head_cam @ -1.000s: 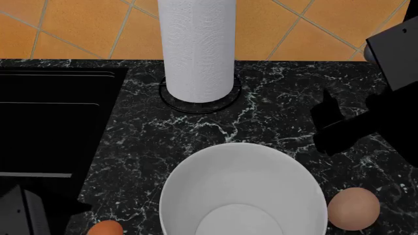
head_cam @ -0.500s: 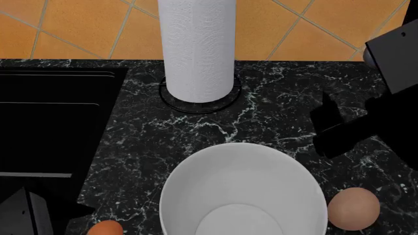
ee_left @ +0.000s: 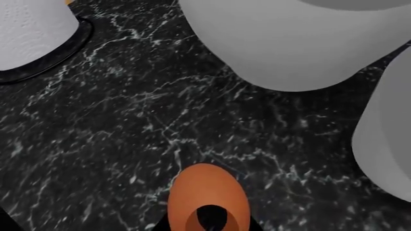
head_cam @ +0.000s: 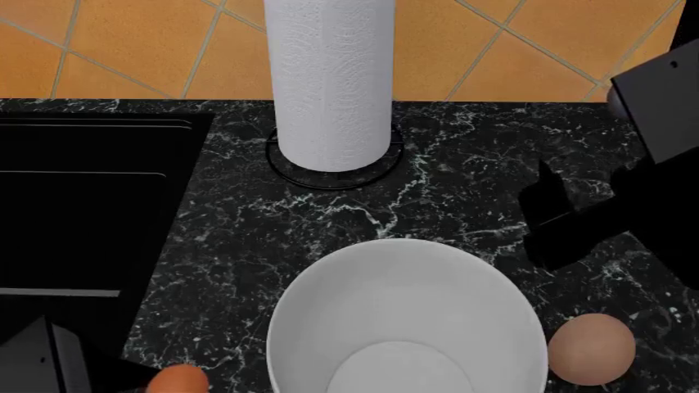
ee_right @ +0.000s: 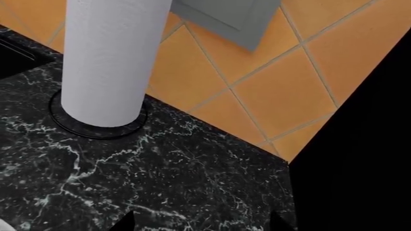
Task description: Place the eggs and milk next to the bowl.
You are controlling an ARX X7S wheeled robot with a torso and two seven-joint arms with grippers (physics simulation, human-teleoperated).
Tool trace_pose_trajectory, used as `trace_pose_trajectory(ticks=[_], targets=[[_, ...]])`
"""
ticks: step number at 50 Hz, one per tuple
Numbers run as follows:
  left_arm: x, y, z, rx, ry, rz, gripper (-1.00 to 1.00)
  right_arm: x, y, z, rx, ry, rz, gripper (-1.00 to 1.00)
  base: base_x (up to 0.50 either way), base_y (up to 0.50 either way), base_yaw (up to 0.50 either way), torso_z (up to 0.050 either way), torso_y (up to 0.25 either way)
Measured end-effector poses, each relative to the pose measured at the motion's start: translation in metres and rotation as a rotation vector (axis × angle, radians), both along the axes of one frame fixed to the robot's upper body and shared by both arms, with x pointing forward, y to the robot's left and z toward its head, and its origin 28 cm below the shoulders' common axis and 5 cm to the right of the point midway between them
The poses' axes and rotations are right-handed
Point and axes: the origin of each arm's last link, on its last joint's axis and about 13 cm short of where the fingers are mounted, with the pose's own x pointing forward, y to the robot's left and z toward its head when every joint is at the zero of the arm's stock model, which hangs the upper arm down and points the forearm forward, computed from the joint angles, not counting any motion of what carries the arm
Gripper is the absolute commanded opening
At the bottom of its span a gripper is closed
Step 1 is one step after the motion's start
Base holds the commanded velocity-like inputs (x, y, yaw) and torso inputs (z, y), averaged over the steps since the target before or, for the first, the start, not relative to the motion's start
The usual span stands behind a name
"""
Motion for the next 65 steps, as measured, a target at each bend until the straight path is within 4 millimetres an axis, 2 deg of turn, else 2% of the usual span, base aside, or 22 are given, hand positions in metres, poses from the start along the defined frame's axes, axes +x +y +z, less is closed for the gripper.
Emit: trace_pose_trajectory(ticks=[28,65], targets=[[0.010,-0.014,0.011,0.009,-0.011,-0.059,-1.00,0.000,-0.001,-0.003,0.002,0.009,0.009,1.00,0.00,0.00,0.00,0.000,0.000],[0.031,-0.028,0.003,0.021,-0.002,-0.120,-1.00,-0.001,-0.001,-0.002,0.000,0.012,0.007,1.00,0.00,0.00,0.00,0.000,0.000]])
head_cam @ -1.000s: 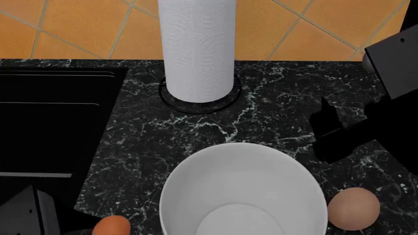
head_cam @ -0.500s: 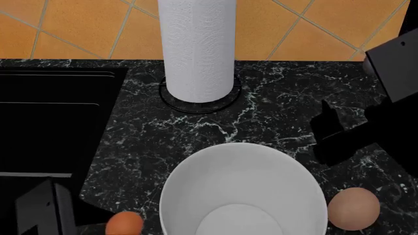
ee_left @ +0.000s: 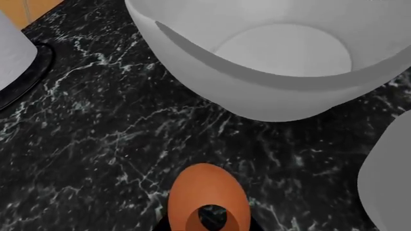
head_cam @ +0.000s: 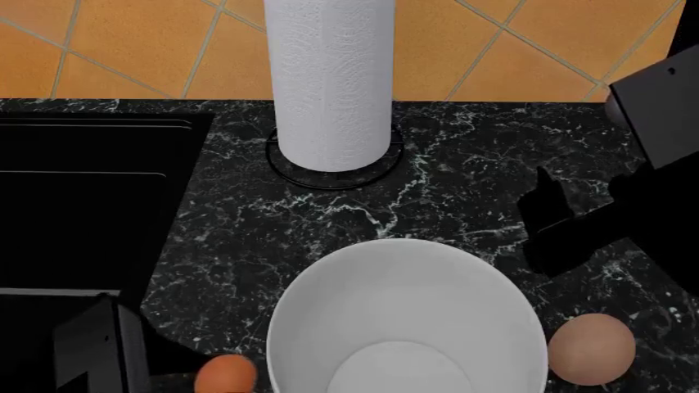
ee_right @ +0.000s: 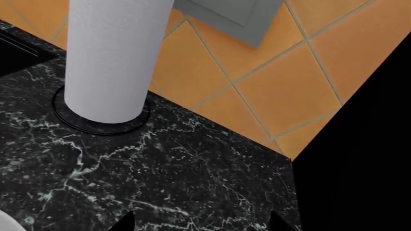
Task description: Place the eggs and milk next to the bowl.
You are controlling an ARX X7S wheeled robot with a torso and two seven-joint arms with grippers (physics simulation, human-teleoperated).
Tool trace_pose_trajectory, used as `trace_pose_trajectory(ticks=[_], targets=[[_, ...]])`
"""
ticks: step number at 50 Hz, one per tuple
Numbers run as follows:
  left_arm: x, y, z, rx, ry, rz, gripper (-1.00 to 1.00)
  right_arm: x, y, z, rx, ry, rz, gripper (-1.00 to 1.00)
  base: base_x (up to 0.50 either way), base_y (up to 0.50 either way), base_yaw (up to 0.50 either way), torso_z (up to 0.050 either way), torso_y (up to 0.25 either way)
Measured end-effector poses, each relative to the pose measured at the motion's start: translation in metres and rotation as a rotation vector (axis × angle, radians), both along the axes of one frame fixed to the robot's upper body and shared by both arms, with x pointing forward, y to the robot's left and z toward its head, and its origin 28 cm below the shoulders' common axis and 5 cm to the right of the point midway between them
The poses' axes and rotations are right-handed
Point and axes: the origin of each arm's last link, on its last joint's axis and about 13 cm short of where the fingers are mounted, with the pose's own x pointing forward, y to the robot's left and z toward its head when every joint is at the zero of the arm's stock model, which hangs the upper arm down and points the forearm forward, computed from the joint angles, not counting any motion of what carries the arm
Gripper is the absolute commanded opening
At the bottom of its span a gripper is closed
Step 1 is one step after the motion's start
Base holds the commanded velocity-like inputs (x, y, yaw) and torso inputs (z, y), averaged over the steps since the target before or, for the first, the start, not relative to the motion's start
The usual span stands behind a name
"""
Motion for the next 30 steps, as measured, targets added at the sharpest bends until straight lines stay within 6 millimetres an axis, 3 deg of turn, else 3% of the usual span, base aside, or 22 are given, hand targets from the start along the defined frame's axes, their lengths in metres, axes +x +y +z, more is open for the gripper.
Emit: trace_pose_trajectory(ticks=[30], targets=[[0.0075,-0.0057,-0.0013,-0.002,-0.008,-0.027,-1.00,0.0005,-0.0004,0.0004,-0.004,0.003,-0.005,1.00,0.00,0.00,0.00,0.000,0.000]])
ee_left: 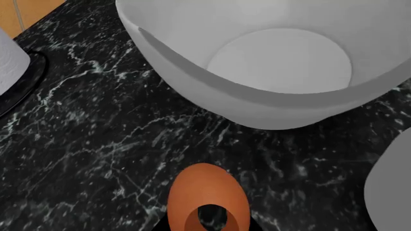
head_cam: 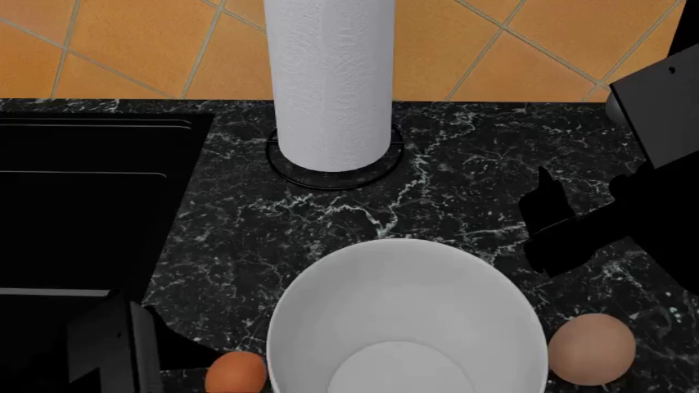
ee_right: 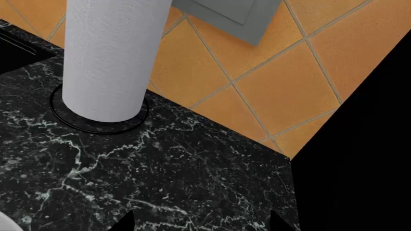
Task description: Place the eggs and milk next to the bowl.
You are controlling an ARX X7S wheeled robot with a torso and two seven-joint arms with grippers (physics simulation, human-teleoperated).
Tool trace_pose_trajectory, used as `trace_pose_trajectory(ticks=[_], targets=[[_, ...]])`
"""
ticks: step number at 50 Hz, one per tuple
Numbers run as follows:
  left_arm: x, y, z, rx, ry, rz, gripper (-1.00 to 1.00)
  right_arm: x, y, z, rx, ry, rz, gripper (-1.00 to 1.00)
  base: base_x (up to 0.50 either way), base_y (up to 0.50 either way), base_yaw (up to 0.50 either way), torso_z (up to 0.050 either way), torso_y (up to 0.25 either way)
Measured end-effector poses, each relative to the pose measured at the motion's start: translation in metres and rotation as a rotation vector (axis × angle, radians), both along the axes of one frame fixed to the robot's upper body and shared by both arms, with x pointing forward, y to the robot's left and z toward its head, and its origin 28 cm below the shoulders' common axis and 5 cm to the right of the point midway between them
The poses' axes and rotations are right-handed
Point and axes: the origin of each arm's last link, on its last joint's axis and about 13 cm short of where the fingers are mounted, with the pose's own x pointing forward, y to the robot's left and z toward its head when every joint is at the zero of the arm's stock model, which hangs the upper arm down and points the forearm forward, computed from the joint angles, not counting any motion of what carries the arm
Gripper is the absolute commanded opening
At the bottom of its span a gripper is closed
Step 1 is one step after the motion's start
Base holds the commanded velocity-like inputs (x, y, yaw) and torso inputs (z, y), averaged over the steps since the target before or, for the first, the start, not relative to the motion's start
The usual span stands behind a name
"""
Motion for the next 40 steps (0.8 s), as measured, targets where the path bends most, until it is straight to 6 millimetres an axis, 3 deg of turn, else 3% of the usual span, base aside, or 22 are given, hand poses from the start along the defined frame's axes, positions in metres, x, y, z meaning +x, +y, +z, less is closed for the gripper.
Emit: trace_pose_trajectory(ticks=[18,19,40], targets=[[0.0012,-0.0010,-0.0004,0.000,-0.005,-0.005,-1.00,-0.0013,0.0005,0.0008,-0.001,0.002,-0.001,1.00,0.00,0.00,0.00,0.000,0.000],[0.0013,-0.0010,-0.0004,0.000,-0.004,-0.005,1.00,-0.0013,0.0005,0.0008,-0.001,0.002,-0.001,1.00,0.00,0.00,0.00,0.000,0.000],[0.0026,0.0006,-0.0004,-0.014,-0.015,0.034,1.00,-0.0016,-0.0009,-0.0008,-0.001,0.003,0.000,1.00,0.00,0.00,0.00,0.000,0.000]])
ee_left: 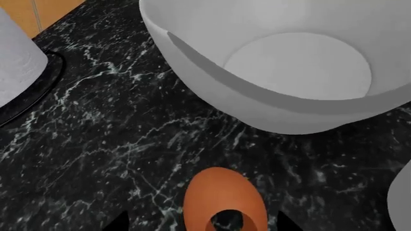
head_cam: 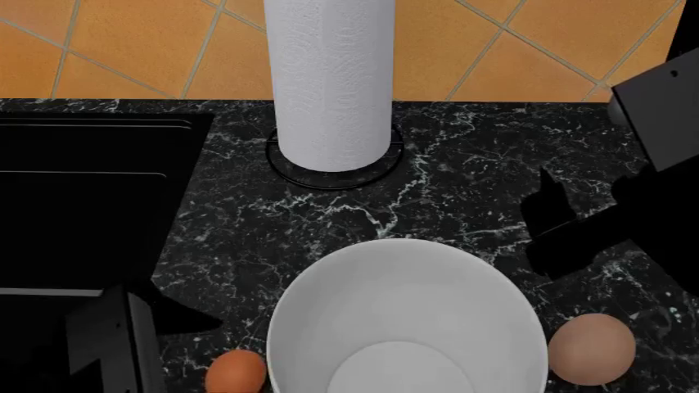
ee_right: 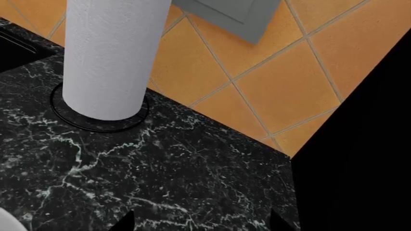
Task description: Place the eggs and milk next to the bowl.
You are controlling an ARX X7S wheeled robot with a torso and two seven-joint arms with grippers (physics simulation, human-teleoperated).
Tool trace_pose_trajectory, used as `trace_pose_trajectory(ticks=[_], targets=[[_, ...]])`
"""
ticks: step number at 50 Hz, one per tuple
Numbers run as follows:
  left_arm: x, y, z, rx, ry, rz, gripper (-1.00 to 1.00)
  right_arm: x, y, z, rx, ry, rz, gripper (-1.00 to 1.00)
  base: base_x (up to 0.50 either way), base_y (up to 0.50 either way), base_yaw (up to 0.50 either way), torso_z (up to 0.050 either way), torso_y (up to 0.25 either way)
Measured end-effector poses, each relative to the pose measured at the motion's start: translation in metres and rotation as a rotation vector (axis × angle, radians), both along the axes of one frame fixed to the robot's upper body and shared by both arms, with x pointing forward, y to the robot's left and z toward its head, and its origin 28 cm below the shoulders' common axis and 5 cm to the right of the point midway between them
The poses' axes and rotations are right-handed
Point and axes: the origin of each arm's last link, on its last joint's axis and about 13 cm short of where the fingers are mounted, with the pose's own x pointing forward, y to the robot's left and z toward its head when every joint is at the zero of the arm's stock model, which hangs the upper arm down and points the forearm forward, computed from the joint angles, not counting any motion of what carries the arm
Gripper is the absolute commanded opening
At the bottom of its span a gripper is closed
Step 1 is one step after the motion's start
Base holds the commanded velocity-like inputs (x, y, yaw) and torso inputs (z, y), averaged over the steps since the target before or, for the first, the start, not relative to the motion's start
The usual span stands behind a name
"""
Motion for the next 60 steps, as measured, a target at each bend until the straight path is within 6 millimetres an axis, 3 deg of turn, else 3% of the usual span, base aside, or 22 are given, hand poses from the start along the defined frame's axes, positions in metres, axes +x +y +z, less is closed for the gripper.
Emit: trace_pose_trajectory(ticks=[24,60], targets=[[-0.008,-0.008,0.001,-0.031,0.039,-0.052,1.00,-0.003,0.000,0.002,-0.003,-0.005,-0.001,1.00,0.00,0.00,0.00,0.000,0.000],[-0.019,-0.002,0.035,-0.085,-0.055,-0.049,1.00,-0.007,-0.001,0.002,0.005,-0.013,-0.002,1.00,0.00,0.00,0.00,0.000,0.000]])
